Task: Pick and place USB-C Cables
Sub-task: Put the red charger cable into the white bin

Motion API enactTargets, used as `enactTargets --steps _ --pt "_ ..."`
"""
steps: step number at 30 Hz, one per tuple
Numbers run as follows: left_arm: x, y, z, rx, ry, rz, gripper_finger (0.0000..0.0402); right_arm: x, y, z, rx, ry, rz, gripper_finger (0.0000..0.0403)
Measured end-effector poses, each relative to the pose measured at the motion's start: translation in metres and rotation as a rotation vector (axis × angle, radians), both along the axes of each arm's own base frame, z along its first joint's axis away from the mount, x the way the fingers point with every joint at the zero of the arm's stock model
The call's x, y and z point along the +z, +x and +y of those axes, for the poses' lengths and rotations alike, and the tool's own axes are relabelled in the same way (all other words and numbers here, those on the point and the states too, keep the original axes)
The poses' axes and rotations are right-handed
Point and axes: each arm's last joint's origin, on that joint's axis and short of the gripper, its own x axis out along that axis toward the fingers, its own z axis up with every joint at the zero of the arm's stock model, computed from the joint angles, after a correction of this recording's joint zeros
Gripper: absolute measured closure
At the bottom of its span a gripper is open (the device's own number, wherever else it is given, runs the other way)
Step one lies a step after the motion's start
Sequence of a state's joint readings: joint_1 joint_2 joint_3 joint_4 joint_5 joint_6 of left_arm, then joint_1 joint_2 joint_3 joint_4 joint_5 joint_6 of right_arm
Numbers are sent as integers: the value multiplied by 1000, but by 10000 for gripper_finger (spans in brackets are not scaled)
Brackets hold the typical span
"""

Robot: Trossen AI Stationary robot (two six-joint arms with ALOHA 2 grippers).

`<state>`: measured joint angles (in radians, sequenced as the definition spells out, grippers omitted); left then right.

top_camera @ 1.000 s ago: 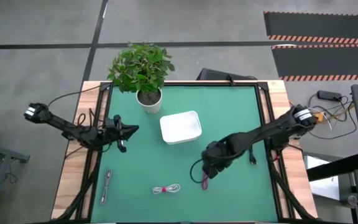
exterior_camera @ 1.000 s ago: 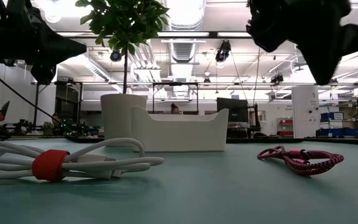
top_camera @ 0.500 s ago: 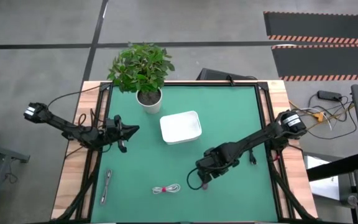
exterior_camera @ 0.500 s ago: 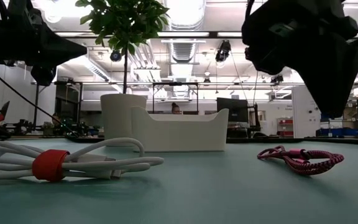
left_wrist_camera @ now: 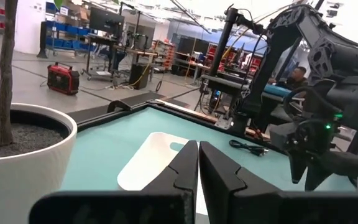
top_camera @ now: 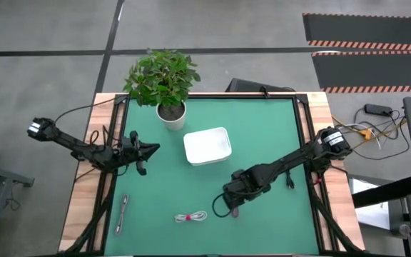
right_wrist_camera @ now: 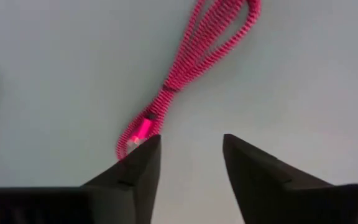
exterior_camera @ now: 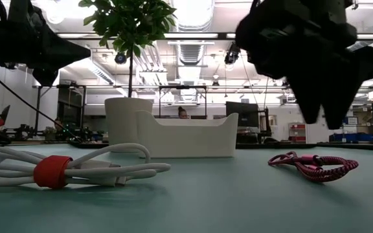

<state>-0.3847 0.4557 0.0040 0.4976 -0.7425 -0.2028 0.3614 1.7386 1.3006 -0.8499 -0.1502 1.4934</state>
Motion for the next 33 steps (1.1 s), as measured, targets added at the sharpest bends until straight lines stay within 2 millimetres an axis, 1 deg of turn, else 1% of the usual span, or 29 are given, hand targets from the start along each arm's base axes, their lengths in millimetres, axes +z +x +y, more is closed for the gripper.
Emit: enactTargets --steps 3,6,15,18,27,33 --pt "0 0 0 0 1 1 402 0 2 -1 -12 -29 -29 206" --pt "0 0 0 0 1 1 402 0 3 -2 -43 -55 -45 193" --pt "-2 1 -1 0 9 21 402 -1 4 -3 -69 -102 -60 195" --pt "-3 2 -1 0 10 27 402 -7 6 -3 -69 -107 -48 195" --pt "-3 2 -1 0 12 31 402 -41 13 1 -34 -113 35 195" --pt "-3 2 -1 0 12 30 402 -46 15 -1 -9 -113 44 196"
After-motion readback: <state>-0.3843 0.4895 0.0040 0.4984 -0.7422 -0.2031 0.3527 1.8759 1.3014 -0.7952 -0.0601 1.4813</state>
